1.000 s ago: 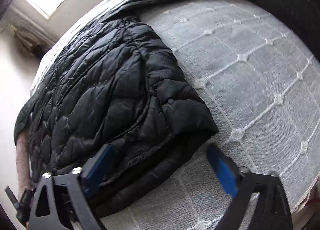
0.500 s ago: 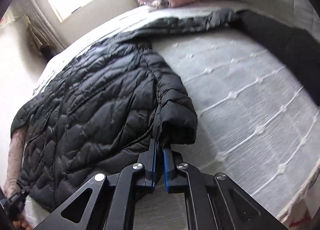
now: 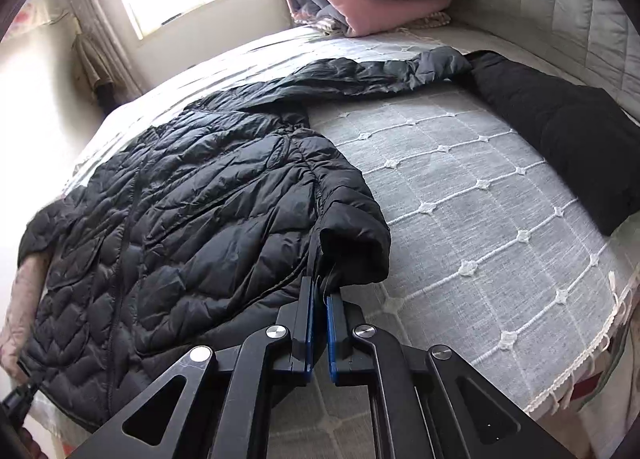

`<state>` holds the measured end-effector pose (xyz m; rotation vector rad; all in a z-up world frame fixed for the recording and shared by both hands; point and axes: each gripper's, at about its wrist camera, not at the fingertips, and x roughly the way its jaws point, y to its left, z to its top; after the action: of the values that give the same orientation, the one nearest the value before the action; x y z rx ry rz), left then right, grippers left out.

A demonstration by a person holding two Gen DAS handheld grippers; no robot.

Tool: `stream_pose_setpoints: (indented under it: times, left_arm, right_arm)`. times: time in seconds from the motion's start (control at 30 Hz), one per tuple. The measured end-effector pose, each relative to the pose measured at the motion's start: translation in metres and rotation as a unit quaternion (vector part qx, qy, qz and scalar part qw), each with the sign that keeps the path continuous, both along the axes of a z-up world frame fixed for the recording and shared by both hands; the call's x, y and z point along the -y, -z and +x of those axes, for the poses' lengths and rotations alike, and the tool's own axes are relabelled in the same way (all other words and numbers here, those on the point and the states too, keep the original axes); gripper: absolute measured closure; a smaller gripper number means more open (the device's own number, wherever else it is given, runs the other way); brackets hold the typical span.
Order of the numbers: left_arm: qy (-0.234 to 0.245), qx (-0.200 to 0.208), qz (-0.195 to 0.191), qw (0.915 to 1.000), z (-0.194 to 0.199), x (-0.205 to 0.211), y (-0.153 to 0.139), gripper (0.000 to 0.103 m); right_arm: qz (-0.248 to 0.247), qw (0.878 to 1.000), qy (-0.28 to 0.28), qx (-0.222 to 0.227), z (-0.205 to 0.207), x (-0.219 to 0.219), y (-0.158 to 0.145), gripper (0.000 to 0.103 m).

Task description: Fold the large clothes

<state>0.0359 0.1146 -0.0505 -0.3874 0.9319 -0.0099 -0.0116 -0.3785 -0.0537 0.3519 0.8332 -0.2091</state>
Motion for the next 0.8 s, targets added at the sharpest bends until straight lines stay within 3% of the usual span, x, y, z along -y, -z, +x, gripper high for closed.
stream_pose_setpoints:
  times: [0.27, 0.33, 0.4, 0.5, 0.63, 0.73, 0.8]
  left_arm:
    - [-0.007, 0.000, 0.029, 0.9996, 0.008, 0.004, -0.005, 0.093]
    - [-0.023, 0.012, 0.043, 0.9987, -0.003, -0.001, -0.008, 0.084]
    - [-0.045, 0.030, 0.062, 0.9966, -0.008, -0.008, -0.015, 0.069]
    - [-0.060, 0.046, 0.074, 0.9944, -0.009, -0.012, -0.022, 0.058]
    - [-0.067, 0.043, 0.074, 0.9941, -0.001, -0.009, -0.020, 0.056]
    - [-0.067, 0.049, 0.081, 0.9933, 0.006, 0.003, -0.026, 0.056]
    - [-0.063, 0.067, 0.095, 0.9912, 0.008, 0.018, -0.036, 0.045]
  right_arm:
    - [0.026, 1.000, 0.001, -0.002, 0.016, 0.015, 0.003, 0.095]
    - [0.027, 0.999, 0.016, 0.007, 0.008, 0.016, 0.001, 0.091]
    - [0.018, 0.999, 0.030, 0.008, 0.007, 0.018, -0.001, 0.089]
    - [0.008, 0.998, 0.052, 0.021, 0.003, 0.020, -0.006, 0.088]
    - [-0.016, 0.996, 0.071, 0.057, -0.004, 0.016, -0.020, 0.087]
    - [-0.028, 0.994, 0.054, 0.094, -0.005, 0.003, -0.032, 0.084]
    - [-0.038, 0.993, 0.032, 0.110, -0.002, -0.010, -0.037, 0.080]
